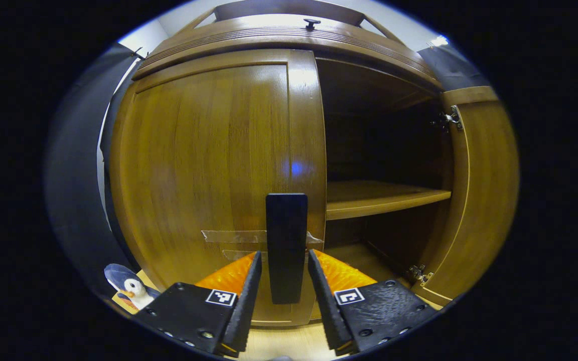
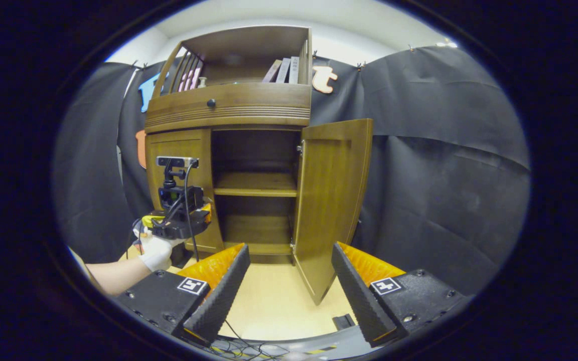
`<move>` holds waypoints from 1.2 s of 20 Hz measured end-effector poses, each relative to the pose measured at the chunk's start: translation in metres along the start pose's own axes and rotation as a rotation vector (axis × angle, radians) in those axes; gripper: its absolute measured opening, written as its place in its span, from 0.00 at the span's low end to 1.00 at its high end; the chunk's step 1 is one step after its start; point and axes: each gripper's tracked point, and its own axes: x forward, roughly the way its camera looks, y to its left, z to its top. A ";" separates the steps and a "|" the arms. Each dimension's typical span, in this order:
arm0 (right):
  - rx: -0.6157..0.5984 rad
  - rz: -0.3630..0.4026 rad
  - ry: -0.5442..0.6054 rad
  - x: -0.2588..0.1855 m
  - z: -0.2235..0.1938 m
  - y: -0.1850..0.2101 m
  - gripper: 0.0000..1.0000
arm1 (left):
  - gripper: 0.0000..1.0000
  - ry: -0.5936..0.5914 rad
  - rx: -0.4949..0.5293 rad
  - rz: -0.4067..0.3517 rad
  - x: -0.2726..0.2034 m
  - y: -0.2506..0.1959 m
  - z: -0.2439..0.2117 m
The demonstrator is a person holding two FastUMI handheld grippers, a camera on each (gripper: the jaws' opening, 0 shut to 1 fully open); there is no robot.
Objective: Open the right door of the double-door shoe cabinet with the right hand, and open the left door with the left hand.
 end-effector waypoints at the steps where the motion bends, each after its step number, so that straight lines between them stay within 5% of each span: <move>1: 0.001 0.002 0.006 0.001 -0.002 0.001 1.00 | 0.54 0.000 -0.005 -0.006 0.002 -0.001 0.000; 3: -0.002 0.003 0.017 0.002 -0.007 0.000 1.00 | 0.62 0.004 -0.018 -0.019 0.005 -0.004 0.001; 4: -0.004 0.003 0.019 0.002 -0.008 0.000 1.00 | 0.31 0.007 -0.015 -0.021 0.003 -0.005 0.001; 5: -0.004 0.003 0.021 0.002 -0.009 0.000 1.00 | 0.44 0.011 0.000 -0.019 0.005 -0.004 0.000; 6: 0.000 0.004 0.020 0.002 -0.008 0.000 1.00 | 0.34 0.006 0.010 -0.019 0.004 -0.002 0.001; 7: 0.004 0.008 0.017 0.001 -0.008 0.001 1.00 | 0.44 0.004 0.015 -0.024 0.007 -0.003 0.000; 8: 0.001 0.009 0.012 0.000 -0.008 0.001 1.00 | 0.28 0.000 0.020 -0.027 0.008 -0.002 0.000; 13: -0.003 0.004 -0.015 -0.012 -0.003 -0.002 1.00 | 0.12 0.031 -0.004 -0.057 -0.007 -0.002 -0.003; 24: 0.000 0.064 -0.022 -0.030 -0.011 0.015 1.00 | 0.12 0.025 -0.010 -0.093 -0.087 0.019 -0.010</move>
